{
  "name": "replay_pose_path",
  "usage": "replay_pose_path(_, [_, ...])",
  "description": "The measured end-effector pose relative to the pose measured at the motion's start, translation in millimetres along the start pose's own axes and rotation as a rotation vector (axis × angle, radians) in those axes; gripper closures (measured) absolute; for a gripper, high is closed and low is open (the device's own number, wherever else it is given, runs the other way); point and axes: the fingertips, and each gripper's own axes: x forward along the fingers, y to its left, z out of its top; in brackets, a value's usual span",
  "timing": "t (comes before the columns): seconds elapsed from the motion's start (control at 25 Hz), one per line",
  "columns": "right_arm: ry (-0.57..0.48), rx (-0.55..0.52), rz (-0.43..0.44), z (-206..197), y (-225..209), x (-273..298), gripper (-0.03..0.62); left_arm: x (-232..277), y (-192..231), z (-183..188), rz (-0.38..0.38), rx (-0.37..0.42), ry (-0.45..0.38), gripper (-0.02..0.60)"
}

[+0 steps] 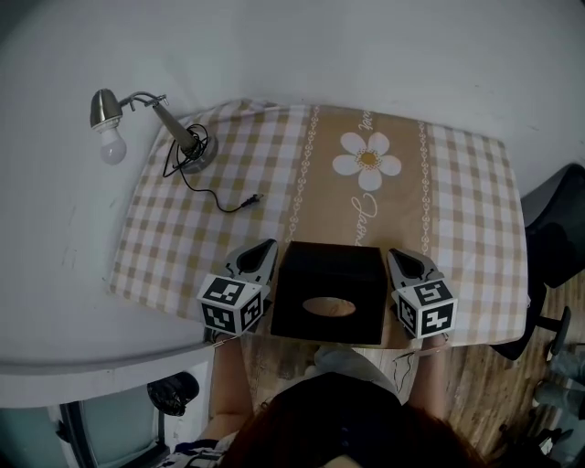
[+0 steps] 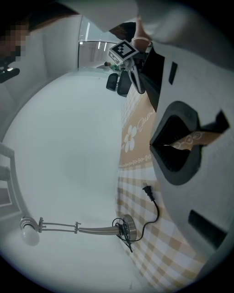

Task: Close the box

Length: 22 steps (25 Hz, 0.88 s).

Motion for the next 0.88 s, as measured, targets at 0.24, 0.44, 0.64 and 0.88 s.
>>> replay_pose_path(0.24, [0.075, 0.01, 0.033, -14, 1, 10, 0.577, 12, 2, -18, -0.025, -0.001, 0.087, 0.555])
replay_pose_path(0.44, [0.109, 0.016, 0.045, -31, 5, 15, 0.577, 18, -2, -40, -0.071, -0.001, 0.15, 0.555])
replay_pose_path(0.64, [0.149, 0.013, 0.073, -29, 1, 19, 0.577, 26, -2, -46, -0.085, -0.011, 0.215, 0.555])
replay_pose_path(0.88, [0.178, -0.01, 0.097, -32, 6, 20, 0.577, 28, -6, -55, -0.12, 0.002, 0.262, 0.555])
